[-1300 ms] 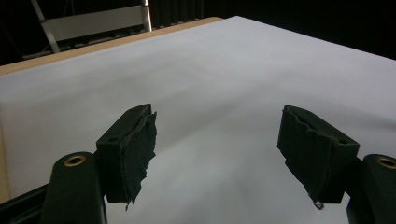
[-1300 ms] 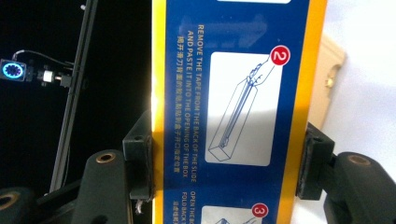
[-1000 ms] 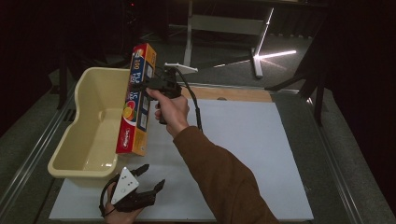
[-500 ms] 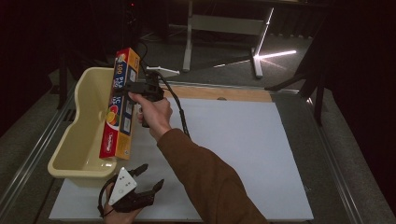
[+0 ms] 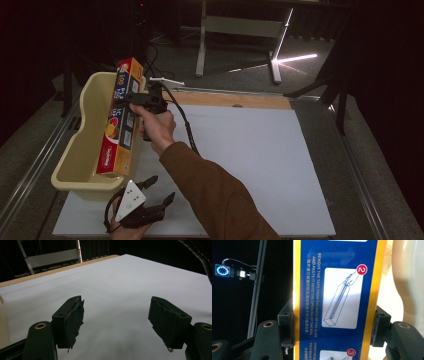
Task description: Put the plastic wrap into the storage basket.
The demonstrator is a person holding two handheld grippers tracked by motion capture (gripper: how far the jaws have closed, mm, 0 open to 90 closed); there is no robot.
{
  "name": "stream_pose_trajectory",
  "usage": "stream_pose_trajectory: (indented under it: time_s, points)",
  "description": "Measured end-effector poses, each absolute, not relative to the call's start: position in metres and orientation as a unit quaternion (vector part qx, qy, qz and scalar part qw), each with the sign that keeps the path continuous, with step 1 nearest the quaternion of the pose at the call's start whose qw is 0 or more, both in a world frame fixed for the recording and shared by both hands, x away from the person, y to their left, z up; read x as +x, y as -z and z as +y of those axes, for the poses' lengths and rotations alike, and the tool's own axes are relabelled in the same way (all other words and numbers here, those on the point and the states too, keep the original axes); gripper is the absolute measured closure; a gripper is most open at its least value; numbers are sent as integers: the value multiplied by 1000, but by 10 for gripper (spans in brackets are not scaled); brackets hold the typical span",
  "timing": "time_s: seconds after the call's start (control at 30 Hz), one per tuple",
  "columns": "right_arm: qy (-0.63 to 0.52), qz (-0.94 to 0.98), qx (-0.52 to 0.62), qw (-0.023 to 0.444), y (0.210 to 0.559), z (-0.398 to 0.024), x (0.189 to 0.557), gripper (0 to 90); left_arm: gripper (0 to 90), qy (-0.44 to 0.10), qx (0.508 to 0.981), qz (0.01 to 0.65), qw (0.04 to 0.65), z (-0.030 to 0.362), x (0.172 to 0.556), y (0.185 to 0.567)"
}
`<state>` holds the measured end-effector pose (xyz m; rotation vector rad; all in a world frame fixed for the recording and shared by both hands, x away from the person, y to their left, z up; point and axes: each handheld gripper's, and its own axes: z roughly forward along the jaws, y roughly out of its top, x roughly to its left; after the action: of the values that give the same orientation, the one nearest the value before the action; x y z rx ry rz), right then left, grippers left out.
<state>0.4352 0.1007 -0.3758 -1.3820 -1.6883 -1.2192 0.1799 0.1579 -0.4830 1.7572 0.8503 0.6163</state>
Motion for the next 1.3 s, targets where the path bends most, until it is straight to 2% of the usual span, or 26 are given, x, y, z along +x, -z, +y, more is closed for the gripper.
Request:
stream_pose_trajectory:
  time_s: [0.33, 1.3]
  points:
    - [450, -636, -537, 324, 387, 111, 433, 385, 276, -259, 731, 355, 522, 159, 180, 482]
    - [412, -639, -574, 304, 404, 122, 434, 362, 275, -259, 728, 358, 525, 161, 179, 482]
